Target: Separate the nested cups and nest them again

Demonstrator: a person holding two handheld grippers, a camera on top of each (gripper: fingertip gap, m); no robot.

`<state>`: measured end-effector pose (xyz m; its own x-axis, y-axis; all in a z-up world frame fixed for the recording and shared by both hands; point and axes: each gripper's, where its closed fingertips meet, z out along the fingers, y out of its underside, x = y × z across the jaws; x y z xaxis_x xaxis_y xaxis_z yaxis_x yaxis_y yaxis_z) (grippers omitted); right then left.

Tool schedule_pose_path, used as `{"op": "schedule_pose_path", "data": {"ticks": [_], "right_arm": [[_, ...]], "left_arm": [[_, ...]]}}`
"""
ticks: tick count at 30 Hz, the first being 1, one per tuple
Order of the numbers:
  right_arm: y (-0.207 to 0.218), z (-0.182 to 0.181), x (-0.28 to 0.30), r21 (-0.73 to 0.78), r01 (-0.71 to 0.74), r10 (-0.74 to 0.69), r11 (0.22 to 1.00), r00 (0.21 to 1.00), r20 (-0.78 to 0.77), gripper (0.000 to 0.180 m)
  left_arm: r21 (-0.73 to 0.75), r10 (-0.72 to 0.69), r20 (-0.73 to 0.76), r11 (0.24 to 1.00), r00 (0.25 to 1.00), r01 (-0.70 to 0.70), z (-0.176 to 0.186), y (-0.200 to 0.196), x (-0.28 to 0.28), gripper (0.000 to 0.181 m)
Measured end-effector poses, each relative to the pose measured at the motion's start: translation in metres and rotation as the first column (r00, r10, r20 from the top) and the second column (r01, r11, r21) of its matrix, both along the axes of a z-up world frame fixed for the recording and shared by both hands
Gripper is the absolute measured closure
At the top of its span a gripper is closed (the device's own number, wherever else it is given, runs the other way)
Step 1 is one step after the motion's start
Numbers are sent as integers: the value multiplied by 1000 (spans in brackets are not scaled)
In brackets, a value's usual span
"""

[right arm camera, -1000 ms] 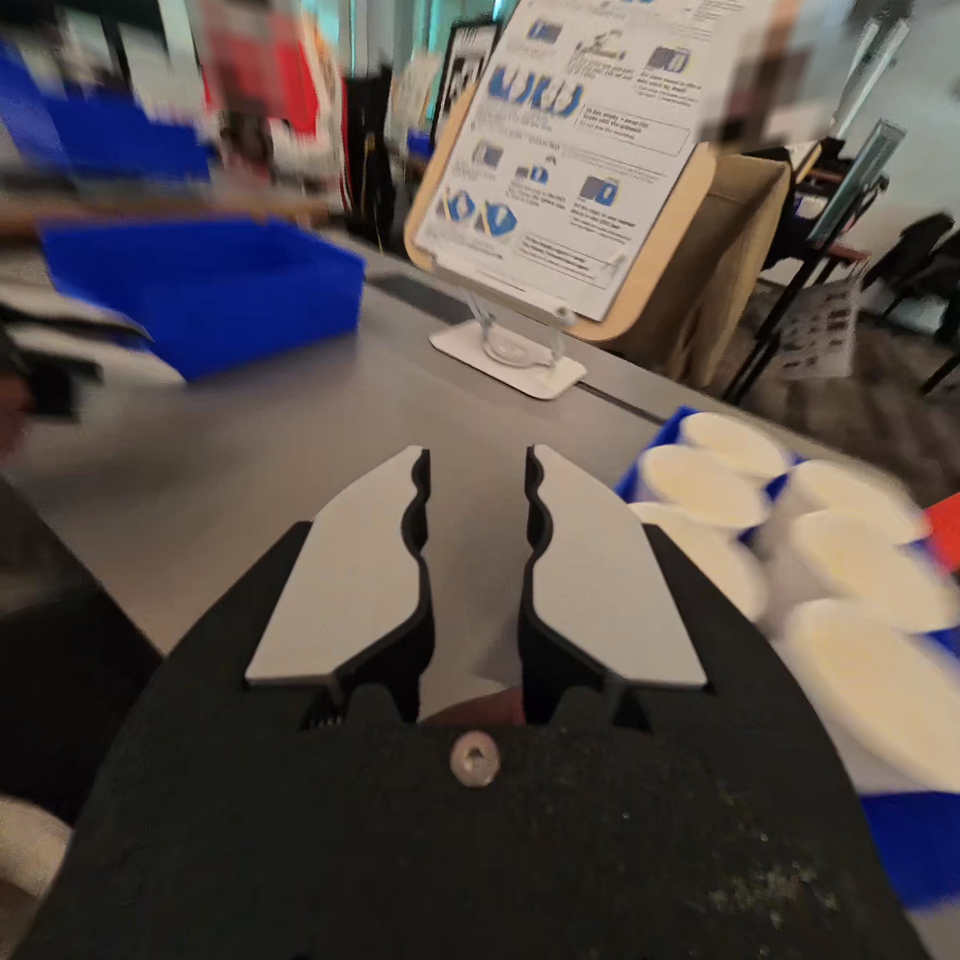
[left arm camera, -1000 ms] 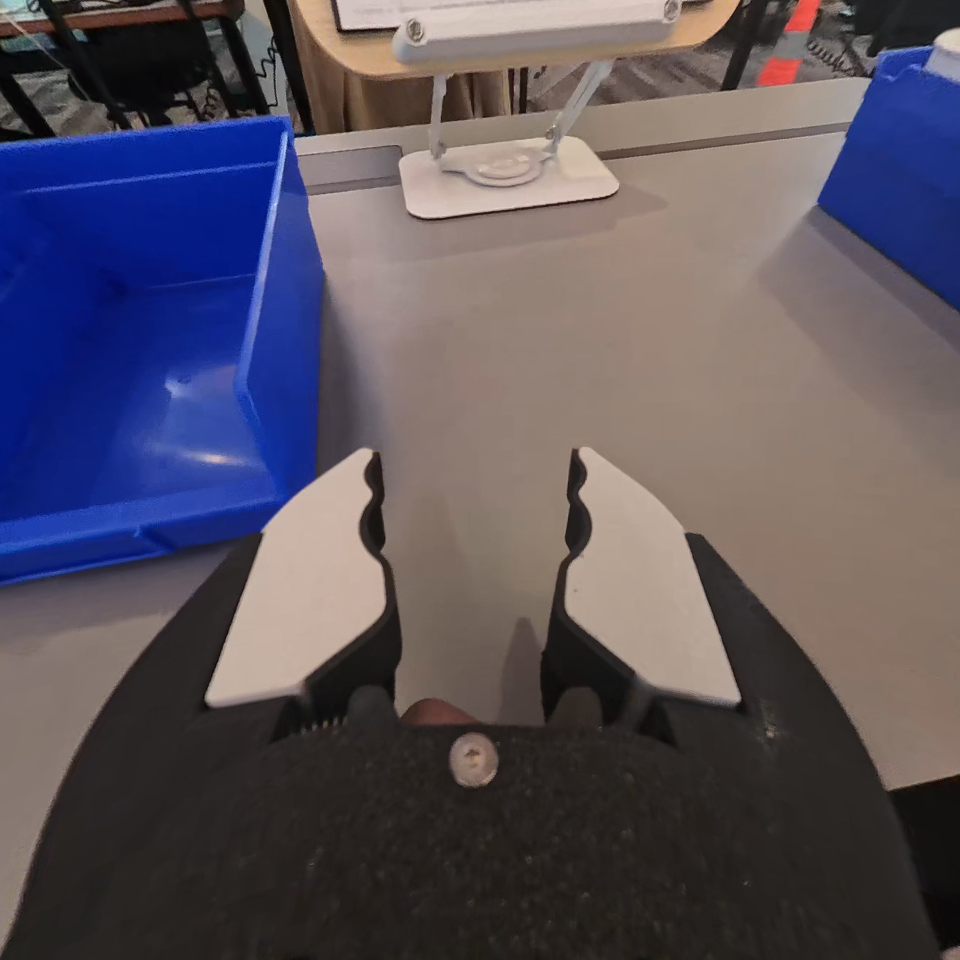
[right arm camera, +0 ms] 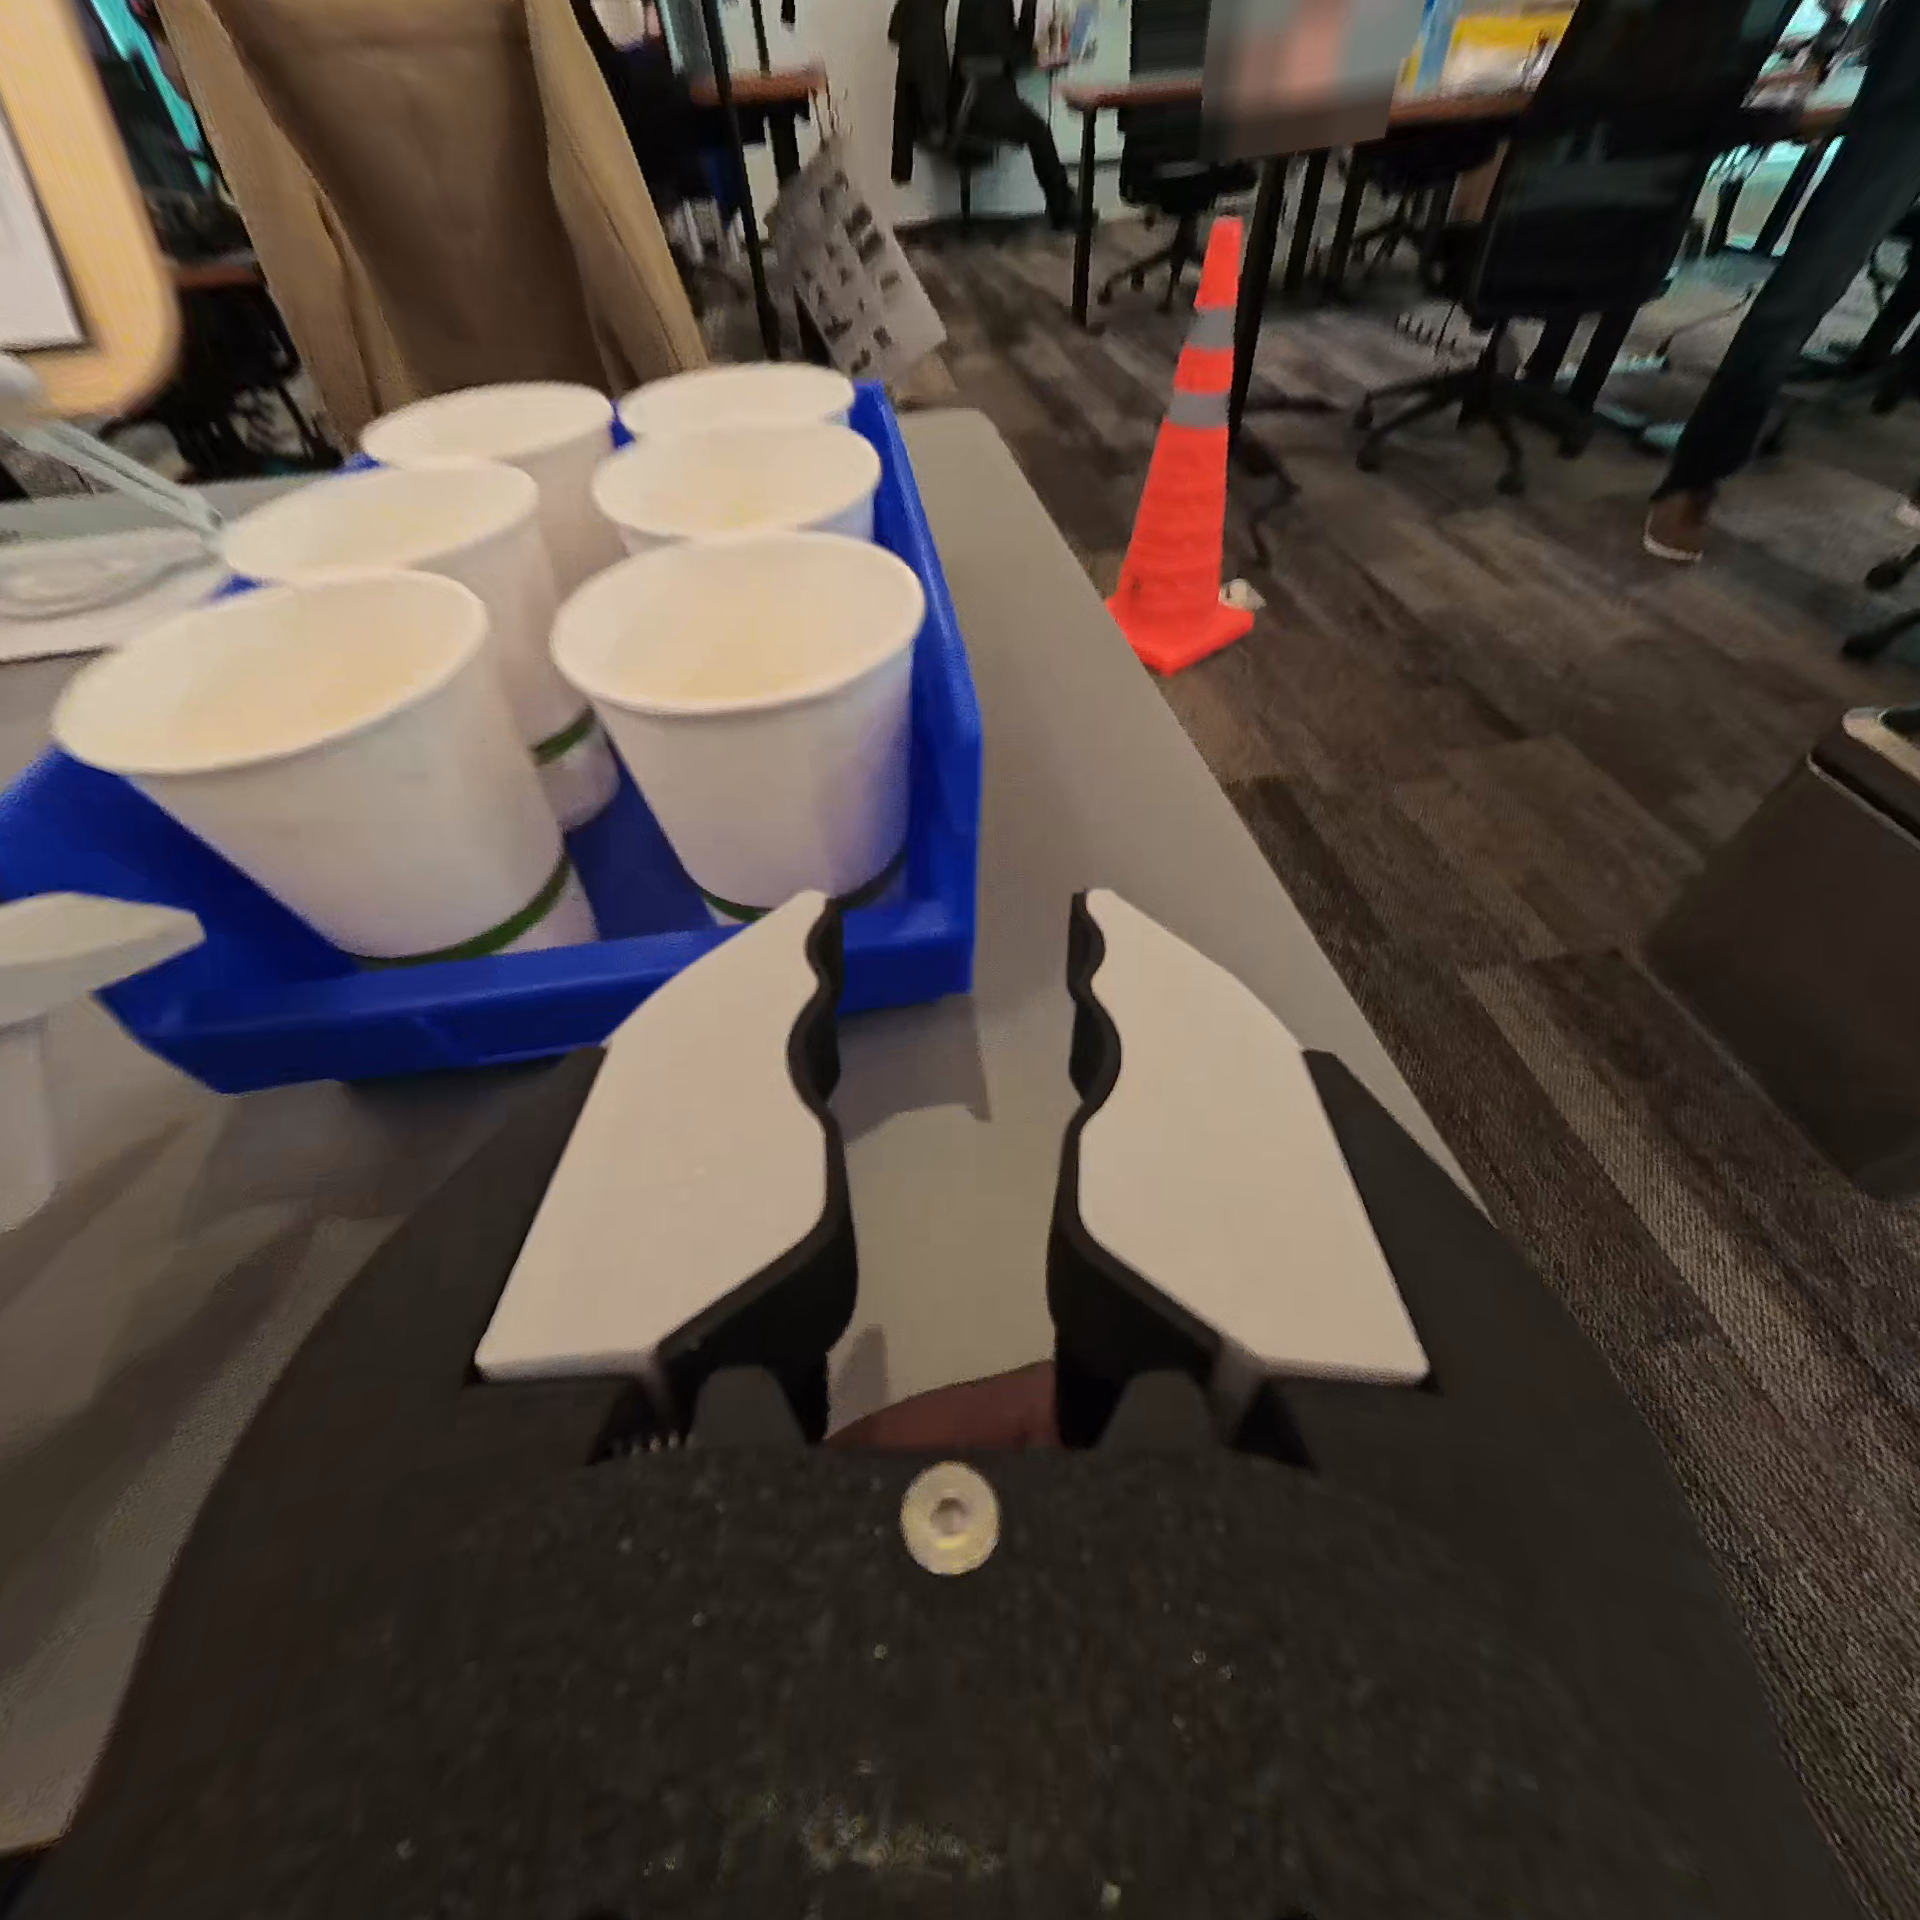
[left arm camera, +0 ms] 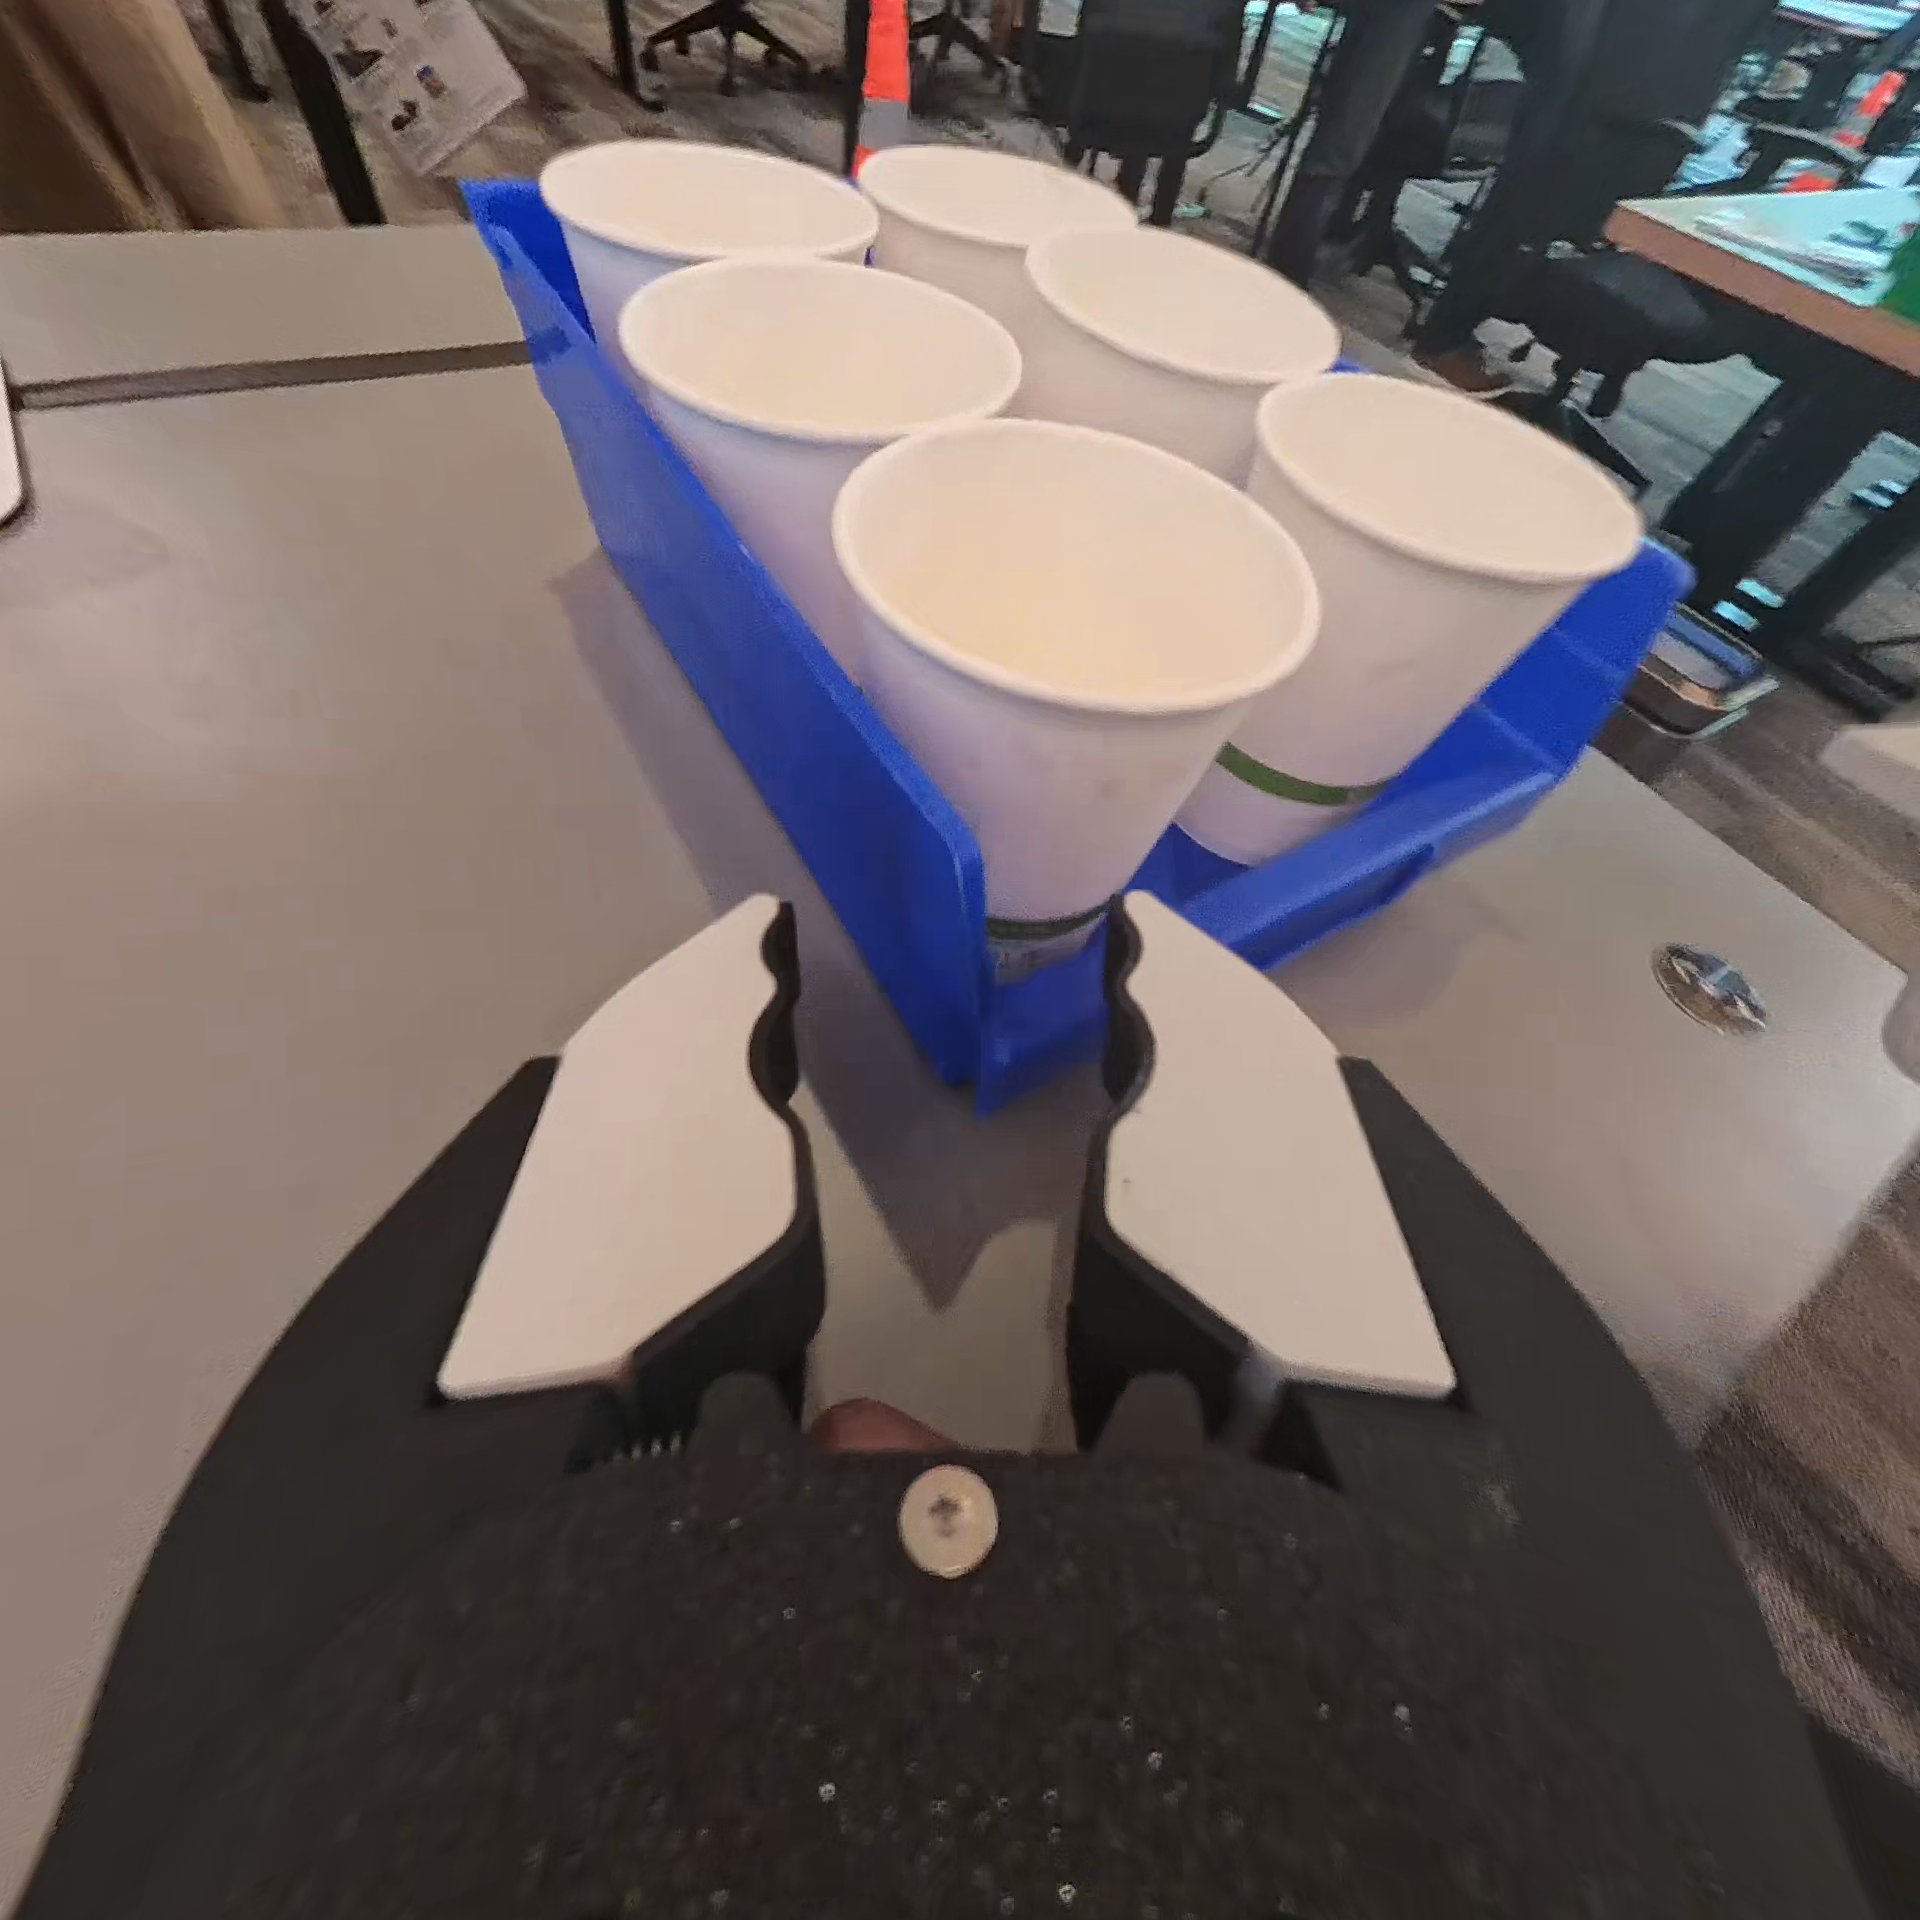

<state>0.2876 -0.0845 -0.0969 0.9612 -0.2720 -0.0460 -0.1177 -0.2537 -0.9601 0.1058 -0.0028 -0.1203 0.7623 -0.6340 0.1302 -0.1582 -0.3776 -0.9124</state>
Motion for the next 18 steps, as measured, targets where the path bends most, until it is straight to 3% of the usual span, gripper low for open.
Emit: {"op": "schedule_pose_path", "data": {"ticks": [5,7,11,14,18], "right_arm": [[34,-25,10,-69,-72,68,995,996,-58,136],[46,-28,10,-68,-82,77,994,994,-76,137],[66,-39,-1,-86,-113,104,990,990,-100,142],[75,-37,-14,-72,-134,126,988,987,-99,174],[71,-36,-19,-80,-27,18,996,994,-106,177]], "left_arm": [[-37,109,-42,993,993,-110,-19,25,8,161],[-20,171,-58,985,984,-172,-19,31,0,167],[14,241,-85,971,967,-241,-18,41,-15,175],[15,250,-78,968,965,-249,-18,43,-18,176],[54,261,-100,965,960,-257,-17,40,-23,178]]}}
